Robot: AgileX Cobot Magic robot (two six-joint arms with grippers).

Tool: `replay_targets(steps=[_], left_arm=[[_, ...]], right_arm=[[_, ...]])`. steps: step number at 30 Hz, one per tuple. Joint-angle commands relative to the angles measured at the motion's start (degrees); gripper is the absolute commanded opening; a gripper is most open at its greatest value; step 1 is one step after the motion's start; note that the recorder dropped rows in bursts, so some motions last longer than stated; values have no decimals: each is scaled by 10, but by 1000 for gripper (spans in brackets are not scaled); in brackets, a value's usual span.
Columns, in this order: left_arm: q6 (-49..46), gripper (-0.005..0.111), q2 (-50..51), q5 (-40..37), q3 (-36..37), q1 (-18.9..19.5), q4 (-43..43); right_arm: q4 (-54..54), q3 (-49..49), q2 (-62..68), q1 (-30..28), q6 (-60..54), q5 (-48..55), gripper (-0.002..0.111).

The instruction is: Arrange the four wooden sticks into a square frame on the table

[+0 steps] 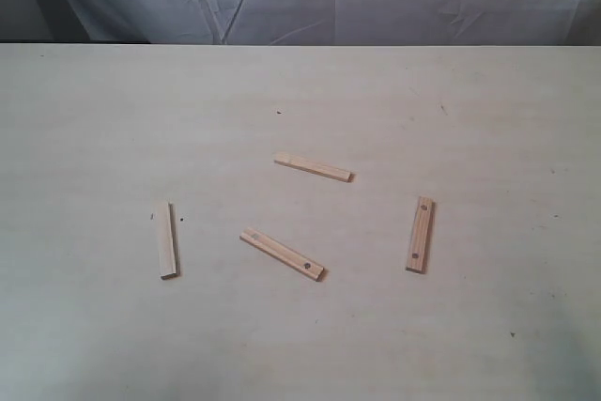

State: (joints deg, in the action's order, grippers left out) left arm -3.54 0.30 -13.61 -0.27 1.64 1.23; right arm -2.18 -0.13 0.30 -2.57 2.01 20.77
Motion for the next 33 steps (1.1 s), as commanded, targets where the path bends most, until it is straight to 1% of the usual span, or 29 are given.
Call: replay_targets(steps=[1, 8, 14, 33], left_arm=[[0, 0, -3, -1, 3, 0, 0], [0, 0, -3, -1, 3, 0, 0], [0, 0, -3, -1, 3, 0, 0], [0, 0, -3, -1, 3, 0, 0]], right_arm=[[0, 1, -3, -1, -3, -52, 0], [0, 1, -3, -1, -3, -178, 0], [0, 1, -3, -1, -3, -246, 0], [0, 1, -3, -1, -3, -241, 0]])
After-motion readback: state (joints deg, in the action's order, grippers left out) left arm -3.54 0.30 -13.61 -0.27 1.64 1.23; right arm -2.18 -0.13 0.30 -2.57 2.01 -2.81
